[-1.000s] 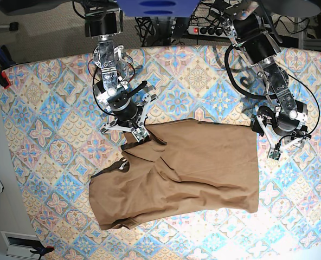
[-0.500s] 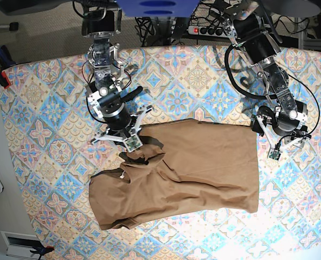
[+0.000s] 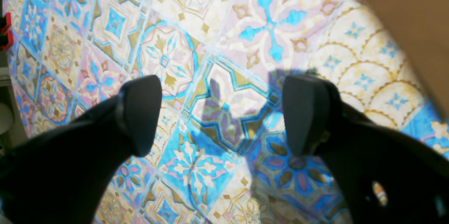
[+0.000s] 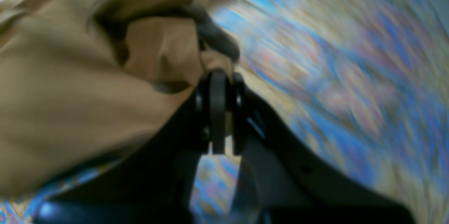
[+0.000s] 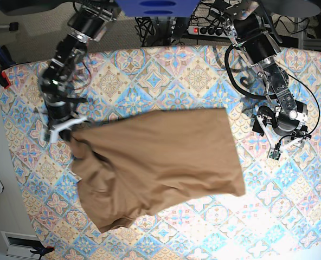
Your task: Layout the t-shirt on the table in an organized manner, then fold the t-shirt properly
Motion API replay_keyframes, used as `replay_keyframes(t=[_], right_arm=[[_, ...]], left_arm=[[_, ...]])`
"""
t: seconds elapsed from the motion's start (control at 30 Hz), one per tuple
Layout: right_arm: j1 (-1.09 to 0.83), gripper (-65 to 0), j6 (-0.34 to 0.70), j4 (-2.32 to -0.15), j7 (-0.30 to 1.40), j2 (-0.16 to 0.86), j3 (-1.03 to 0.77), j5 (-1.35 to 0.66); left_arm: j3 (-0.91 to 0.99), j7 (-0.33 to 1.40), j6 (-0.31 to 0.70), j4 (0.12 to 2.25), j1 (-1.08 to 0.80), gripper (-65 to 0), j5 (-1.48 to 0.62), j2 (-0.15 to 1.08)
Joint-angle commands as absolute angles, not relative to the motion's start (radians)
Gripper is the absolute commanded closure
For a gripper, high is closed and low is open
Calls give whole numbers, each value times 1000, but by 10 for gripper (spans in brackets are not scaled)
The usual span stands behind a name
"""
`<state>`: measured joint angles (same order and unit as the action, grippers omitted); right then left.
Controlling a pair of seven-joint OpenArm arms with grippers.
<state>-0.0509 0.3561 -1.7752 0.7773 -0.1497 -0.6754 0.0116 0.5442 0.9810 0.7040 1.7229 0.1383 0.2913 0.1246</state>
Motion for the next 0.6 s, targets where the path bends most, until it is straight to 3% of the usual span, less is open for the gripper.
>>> replay_keyframes(t=[0.0, 0.3, 0.47, 0.57], right_arm=[[-31, 0, 369, -1791, 760, -150, -677, -30], [-41, 0, 371, -1728, 766, -148, -659, -42], [-39, 0, 371, -1722, 771, -148, -657, -42], [-36, 0, 371, -1719, 773, -148, -648, -42]], left_arm=[[544, 967, 698, 1739, 157, -519, 289, 133], [510, 969, 698, 1793, 101, -519, 282, 128], [449, 969, 698, 2009, -41, -523, 255, 39], [456, 969, 698, 2009, -84, -524, 216, 2]])
